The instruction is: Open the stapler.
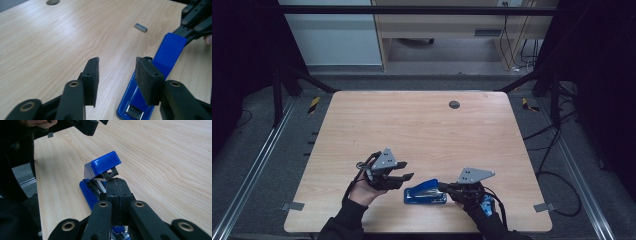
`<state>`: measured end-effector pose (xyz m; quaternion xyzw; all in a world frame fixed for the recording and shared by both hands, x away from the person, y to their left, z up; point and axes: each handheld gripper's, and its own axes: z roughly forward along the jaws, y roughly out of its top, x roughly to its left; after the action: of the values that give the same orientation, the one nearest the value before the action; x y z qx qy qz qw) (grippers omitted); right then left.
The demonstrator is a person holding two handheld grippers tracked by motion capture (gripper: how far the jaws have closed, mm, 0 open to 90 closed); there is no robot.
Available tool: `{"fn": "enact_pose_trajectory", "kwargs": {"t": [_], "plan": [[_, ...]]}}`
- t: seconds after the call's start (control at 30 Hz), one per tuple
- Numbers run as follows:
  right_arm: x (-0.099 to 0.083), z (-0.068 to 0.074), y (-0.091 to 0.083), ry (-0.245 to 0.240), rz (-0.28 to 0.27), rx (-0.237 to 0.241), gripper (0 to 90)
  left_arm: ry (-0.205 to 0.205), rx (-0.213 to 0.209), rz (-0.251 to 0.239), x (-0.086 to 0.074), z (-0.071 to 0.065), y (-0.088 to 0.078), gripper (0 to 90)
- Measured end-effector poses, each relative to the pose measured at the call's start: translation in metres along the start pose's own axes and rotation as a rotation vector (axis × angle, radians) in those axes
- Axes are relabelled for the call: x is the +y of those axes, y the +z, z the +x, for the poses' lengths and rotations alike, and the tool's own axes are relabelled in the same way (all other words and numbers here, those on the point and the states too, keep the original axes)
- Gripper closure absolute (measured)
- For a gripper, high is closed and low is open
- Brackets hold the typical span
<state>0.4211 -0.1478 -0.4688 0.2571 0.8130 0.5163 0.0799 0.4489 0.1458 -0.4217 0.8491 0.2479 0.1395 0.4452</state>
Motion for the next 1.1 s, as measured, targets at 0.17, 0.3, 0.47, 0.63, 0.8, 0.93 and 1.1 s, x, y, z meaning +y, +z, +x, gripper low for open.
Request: {"fn": "enact_pose_trajectory", "kwargs": {"t": [0.17,0.3,0.47,0.63,0.8,0.93,1.1], "plan": [[0.0,0.0,0.0,0.001,0.002,0.0,90.0,-0.028,0.064,-0.033,-0.011,-0.005,-0.003,58.7],[0.0,0.0,0.0,0.0,0.002,-0.001,90.0,-0.075,0.147,-0.077,-0.025,-0.015,-0.006,62.2],[0.0,0.0,0.001,-0.001,0.003,-0.002,90.0,-0.114,0.196,-0.098,-0.043,-0.025,-0.005,66.6],[0.0,0.0,0.001,0.0,0.004,-0.002,90.0,-0.145,0.213,-0.109,-0.061,-0.034,-0.003,70.1],[0.001,0.0,0.001,0.0,0.005,-0.003,90.0,-0.182,0.222,-0.133,-0.073,-0.04,-0.005,75.9],[0.001,0.001,0.001,0.0,0.006,-0.004,90.0,-0.206,0.247,-0.139,-0.083,-0.048,-0.005,80.7],[0.001,0.001,0.001,0.0,0.006,-0.003,90.0,-0.216,0.252,-0.155,-0.088,-0.06,-0.004,85.7]]}}
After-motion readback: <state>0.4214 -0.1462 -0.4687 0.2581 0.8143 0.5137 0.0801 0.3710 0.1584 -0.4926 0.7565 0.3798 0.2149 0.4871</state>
